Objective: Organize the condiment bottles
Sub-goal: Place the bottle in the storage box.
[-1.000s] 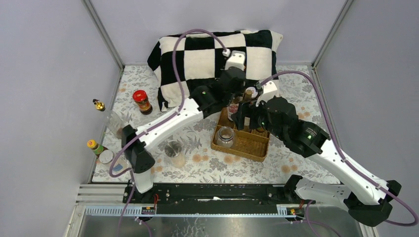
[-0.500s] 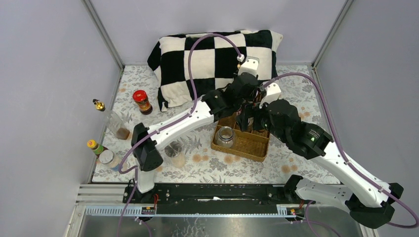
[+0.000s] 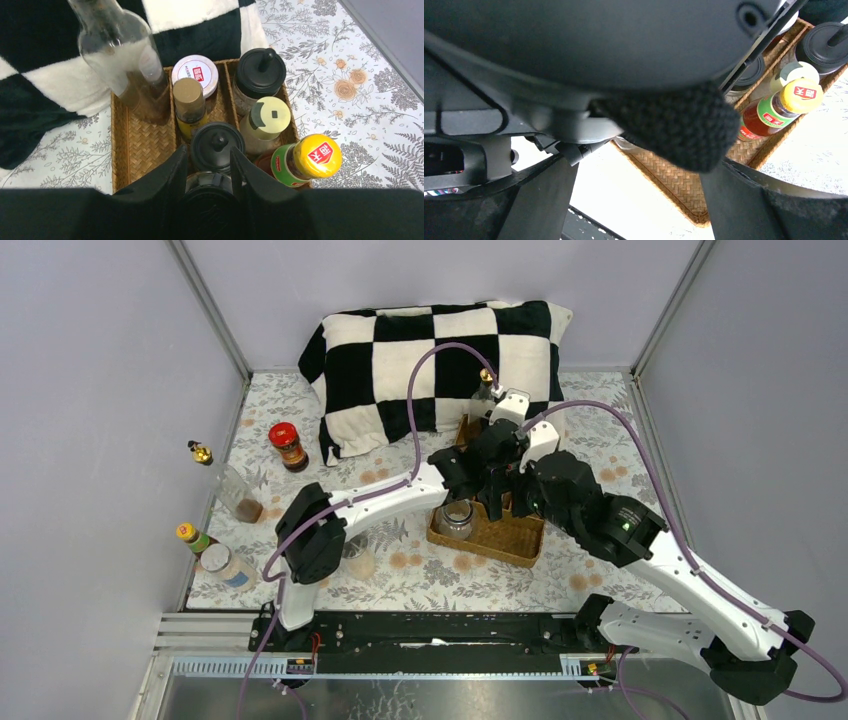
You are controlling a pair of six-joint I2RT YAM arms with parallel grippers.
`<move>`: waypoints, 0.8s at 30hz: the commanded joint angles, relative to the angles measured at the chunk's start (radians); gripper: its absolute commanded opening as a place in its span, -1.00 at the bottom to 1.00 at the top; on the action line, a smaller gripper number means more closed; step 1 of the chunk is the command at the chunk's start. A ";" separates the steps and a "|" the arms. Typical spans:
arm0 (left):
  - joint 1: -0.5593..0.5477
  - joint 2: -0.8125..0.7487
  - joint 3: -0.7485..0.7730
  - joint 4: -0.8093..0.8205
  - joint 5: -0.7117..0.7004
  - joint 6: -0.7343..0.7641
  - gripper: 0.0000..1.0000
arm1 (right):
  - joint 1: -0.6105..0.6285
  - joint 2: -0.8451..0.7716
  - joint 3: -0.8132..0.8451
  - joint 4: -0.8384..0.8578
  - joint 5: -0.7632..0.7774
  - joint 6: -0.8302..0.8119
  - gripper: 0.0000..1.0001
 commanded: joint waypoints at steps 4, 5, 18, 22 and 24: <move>-0.033 -0.010 -0.016 0.107 -0.048 0.023 -0.02 | 0.002 -0.023 -0.009 0.072 -0.011 -0.001 0.88; -0.039 -0.014 -0.009 0.083 -0.065 0.020 0.07 | 0.002 -0.023 -0.009 0.071 -0.011 -0.001 0.88; -0.061 -0.244 0.054 -0.323 -0.311 -0.111 0.92 | 0.002 -0.032 -0.018 0.077 -0.070 0.022 0.89; -0.051 -0.368 0.015 -0.459 -0.514 -0.222 0.98 | 0.001 -0.032 -0.016 0.077 -0.097 0.034 0.89; -0.019 -0.413 -0.030 -0.497 -0.533 -0.261 0.98 | 0.002 -0.035 -0.023 0.084 -0.111 0.041 0.89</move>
